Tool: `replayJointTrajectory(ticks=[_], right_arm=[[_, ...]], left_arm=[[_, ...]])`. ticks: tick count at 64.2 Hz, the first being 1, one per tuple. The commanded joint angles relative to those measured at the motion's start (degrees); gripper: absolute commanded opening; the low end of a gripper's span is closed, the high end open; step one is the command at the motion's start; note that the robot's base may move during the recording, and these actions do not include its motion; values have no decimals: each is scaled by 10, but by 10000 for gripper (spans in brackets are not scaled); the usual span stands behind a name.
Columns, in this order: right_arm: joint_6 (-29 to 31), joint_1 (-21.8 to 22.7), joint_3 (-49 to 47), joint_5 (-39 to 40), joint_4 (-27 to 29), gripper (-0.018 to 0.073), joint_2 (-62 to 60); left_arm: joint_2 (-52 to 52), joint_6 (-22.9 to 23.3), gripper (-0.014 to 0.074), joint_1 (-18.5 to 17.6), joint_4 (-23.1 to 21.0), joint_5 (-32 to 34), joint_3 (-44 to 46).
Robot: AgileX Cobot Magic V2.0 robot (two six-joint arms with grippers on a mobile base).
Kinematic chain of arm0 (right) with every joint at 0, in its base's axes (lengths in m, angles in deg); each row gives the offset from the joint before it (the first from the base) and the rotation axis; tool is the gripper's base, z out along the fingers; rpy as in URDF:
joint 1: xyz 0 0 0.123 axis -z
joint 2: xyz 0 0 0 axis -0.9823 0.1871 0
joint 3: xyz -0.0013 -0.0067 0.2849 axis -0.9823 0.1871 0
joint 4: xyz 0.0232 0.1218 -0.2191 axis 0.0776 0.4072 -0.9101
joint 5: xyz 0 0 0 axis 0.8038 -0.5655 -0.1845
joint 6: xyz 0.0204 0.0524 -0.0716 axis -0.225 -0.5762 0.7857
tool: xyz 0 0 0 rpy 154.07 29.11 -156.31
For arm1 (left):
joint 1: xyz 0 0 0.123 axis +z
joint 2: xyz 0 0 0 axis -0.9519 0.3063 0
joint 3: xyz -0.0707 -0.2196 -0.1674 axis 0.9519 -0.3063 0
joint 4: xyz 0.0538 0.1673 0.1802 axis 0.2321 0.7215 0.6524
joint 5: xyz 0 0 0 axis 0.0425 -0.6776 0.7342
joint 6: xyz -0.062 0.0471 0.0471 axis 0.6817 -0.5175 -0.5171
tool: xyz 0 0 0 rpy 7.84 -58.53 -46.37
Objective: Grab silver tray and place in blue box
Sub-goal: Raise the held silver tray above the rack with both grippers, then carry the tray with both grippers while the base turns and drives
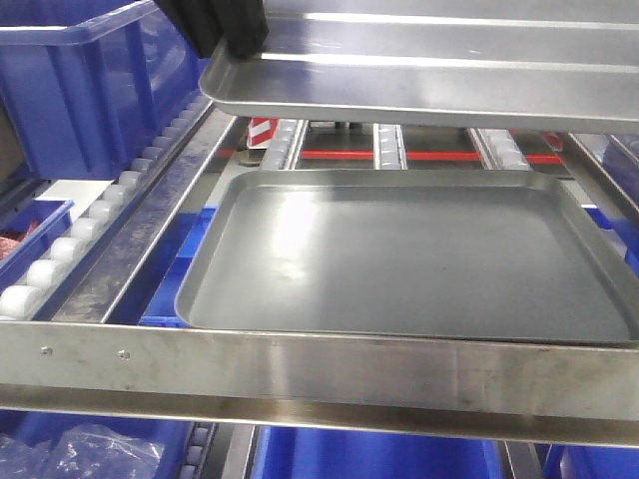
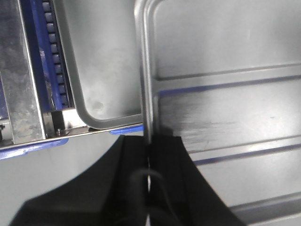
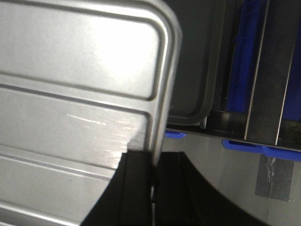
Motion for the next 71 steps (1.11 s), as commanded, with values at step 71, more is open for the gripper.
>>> replayJointTrajectory(ticks=[71], right_arm=[[10,2,-15,20,-33,57,-13]], left_arm=[[-25,-17,-106,-4,27,-11,13]])
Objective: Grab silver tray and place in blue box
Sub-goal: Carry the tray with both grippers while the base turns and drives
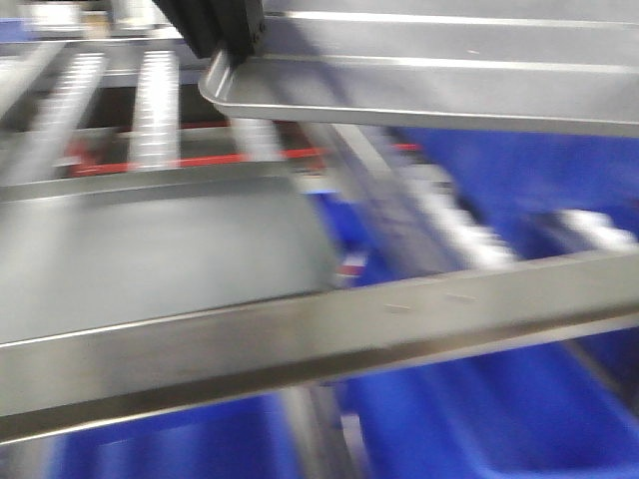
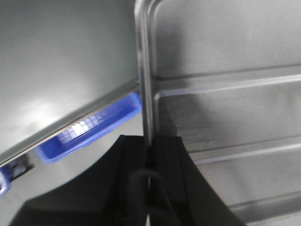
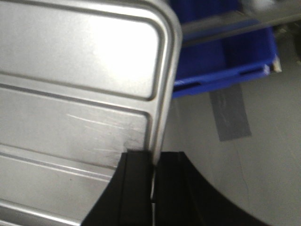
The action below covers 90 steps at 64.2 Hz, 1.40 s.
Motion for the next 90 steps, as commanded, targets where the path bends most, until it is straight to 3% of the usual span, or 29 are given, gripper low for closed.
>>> replayJointTrajectory(ticks=[1,90], right_arm=[[10,2,-15,20,-33,57,-13],[10,2,-15,19,-33,57,-13]], left_arm=[[-25,-17,-106,-4,27,-11,13],[-25,-17,-106,-4,27,-11,13]])
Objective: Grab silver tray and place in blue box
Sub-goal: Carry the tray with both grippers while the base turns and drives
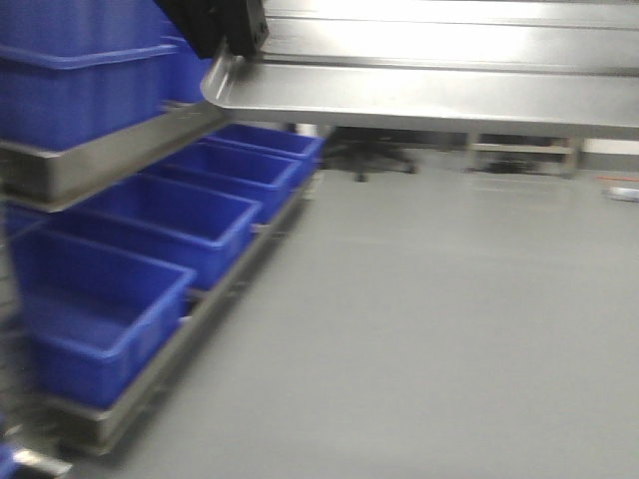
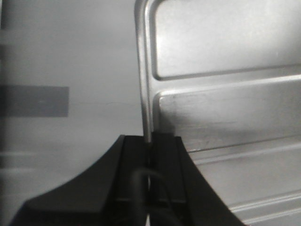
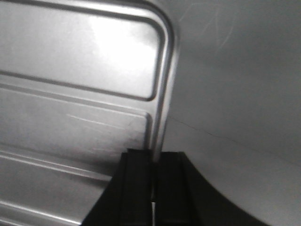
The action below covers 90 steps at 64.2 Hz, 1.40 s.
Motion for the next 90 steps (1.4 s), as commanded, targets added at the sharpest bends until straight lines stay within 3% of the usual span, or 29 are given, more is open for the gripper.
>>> replayJointTrajectory(ticks=[1,90], right_arm=[[10,2,-15,21,-33,57,-13],[10,2,-15,21,-33,57,-13]], left_arm=[[-25,-17,-106,-4,27,-12,13],[-25,-17,-106,-4,25,-12,13]])
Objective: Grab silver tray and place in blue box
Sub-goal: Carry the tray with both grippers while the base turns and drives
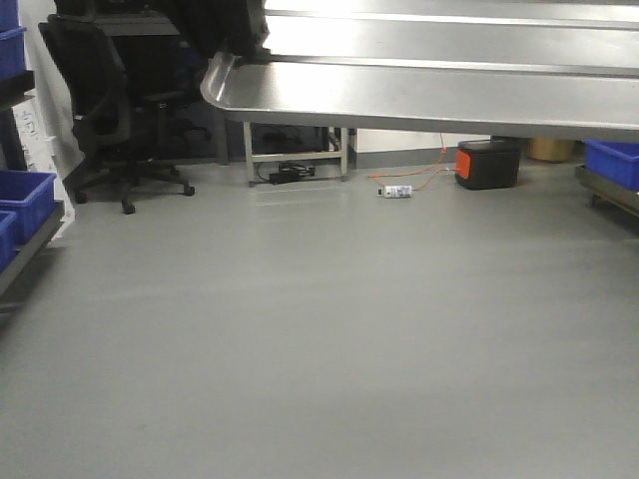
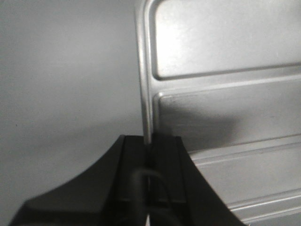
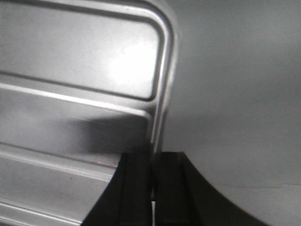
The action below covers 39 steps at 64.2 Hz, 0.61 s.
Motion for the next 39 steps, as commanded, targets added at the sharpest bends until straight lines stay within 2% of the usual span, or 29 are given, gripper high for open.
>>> replayJointTrajectory(ticks=[1,39], right_arm=[[10,2,-15,23,-33,57,-12],[10,2,-15,23,-33,57,-12]], left_arm=[[-25,-16,-105,-4,26,-12,13],[-25,-16,-105,-4,21,-11,13]])
